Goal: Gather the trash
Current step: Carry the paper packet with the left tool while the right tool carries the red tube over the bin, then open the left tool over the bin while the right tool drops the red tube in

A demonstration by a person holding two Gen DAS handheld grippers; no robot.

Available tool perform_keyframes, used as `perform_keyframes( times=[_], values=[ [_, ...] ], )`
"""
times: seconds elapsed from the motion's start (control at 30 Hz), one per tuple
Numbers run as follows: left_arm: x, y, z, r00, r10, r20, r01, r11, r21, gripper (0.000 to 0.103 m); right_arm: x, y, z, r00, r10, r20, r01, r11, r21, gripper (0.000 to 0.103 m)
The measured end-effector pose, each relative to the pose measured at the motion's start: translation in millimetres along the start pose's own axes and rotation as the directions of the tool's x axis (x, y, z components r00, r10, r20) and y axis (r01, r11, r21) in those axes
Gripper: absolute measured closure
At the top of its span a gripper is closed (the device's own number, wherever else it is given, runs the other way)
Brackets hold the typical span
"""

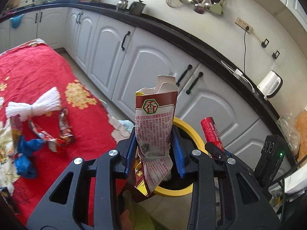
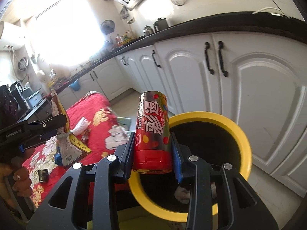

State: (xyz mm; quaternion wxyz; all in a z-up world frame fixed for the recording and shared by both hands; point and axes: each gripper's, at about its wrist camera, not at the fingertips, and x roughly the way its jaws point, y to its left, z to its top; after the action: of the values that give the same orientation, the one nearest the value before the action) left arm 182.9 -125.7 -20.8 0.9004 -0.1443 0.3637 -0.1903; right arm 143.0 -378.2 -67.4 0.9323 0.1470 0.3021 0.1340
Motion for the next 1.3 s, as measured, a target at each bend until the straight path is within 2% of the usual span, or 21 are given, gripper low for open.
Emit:
perform_keyframes(
  times=[0.4, 1.17, 1.2, 1.23, 1.3],
  values=[
    [40.3, -23.3, -4.4, 0.999, -0.014, -0.044, 0.015, 0.999, 0.04, 0.075, 1.2, -31.5, -9.9, 0.997, -0.071, -0.007, 0.071, 0.996, 0.046, 0.07],
    [97.9, -37.8, -8.9, 0.991, 0.003, -0.132, 0.007, 0.997, 0.072, 0.075, 26.7, -53.8, -32.7, 0.991, -0.087, -0.101, 0.096, 0.992, 0.085, 0.068],
    [98.1, -36.7, -9.3, 0.991, 0.006, -0.132, 0.003, 0.998, 0.069, 0.073, 26.5, -53.8, -32.9, 0.991, -0.092, -0.099, 0.1, 0.991, 0.085, 0.068],
    [98.0, -36.2, -9.2, 0.991, 0.007, -0.132, 0.001, 0.998, 0.066, 0.062, 26.3, -53.9, -32.4, 0.991, -0.094, -0.098, 0.102, 0.991, 0.085, 0.068],
    [96.0, -32.5, -8.7, 0.992, 0.015, -0.126, -0.008, 0.998, 0.055, 0.048, 24.2, -54.1, -32.0, 0.991, -0.102, -0.09, 0.11, 0.99, 0.085, 0.063]
  ],
)
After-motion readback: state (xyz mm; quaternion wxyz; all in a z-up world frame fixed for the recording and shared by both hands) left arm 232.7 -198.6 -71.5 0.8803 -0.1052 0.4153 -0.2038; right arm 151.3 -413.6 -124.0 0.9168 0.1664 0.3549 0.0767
